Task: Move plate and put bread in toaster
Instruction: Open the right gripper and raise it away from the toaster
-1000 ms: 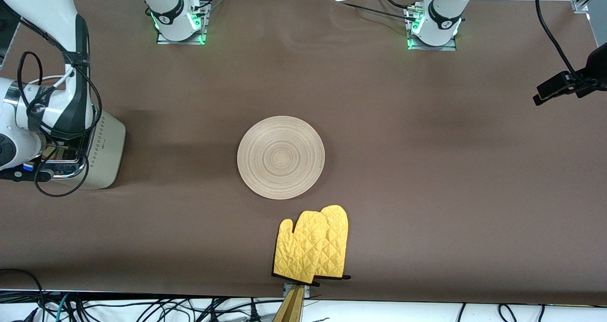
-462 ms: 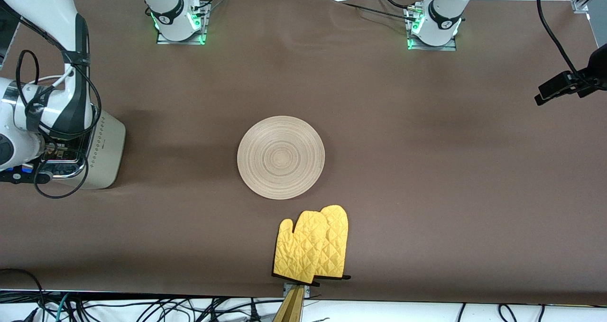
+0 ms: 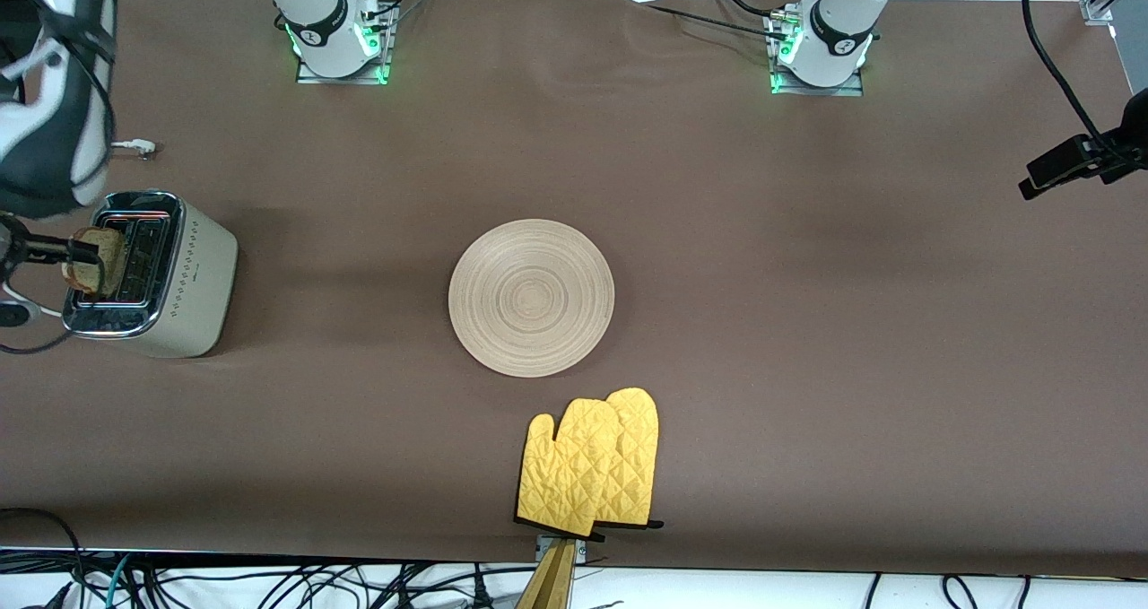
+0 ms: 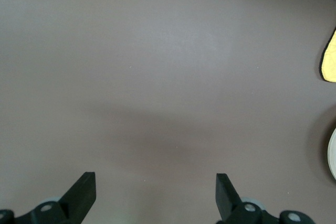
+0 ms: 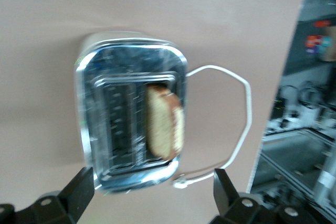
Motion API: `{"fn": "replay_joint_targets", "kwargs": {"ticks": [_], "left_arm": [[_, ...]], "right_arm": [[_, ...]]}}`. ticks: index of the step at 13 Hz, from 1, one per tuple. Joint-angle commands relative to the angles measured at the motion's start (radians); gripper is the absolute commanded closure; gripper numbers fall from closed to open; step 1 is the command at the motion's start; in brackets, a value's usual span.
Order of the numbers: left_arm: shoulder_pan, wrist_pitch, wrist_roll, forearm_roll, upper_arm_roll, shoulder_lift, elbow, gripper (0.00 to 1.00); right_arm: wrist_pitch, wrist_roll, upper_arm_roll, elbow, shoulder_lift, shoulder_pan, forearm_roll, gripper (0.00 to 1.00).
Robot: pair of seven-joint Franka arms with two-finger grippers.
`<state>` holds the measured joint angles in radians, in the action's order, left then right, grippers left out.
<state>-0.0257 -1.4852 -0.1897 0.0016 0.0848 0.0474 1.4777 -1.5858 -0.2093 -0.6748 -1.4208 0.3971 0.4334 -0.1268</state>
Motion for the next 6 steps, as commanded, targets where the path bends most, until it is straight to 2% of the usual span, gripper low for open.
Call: {"fn": "replay_joint_targets", "kwargs": {"ticks": [1, 6], "left_arm": [[0.001, 0.026, 0.019, 0.015, 0.007, 0.005, -0.03, 0.0], [0.001, 0.026, 0.019, 0.015, 0.007, 0.005, -0.031, 0.0]], "right_arm": [[0.122, -0.021, 0.0, 0.078, -0.018, 0.048, 0.102, 0.0], [0.165, -0.013, 0.0, 0.094, -0.021, 0.154, 0.173, 0.0]]}}
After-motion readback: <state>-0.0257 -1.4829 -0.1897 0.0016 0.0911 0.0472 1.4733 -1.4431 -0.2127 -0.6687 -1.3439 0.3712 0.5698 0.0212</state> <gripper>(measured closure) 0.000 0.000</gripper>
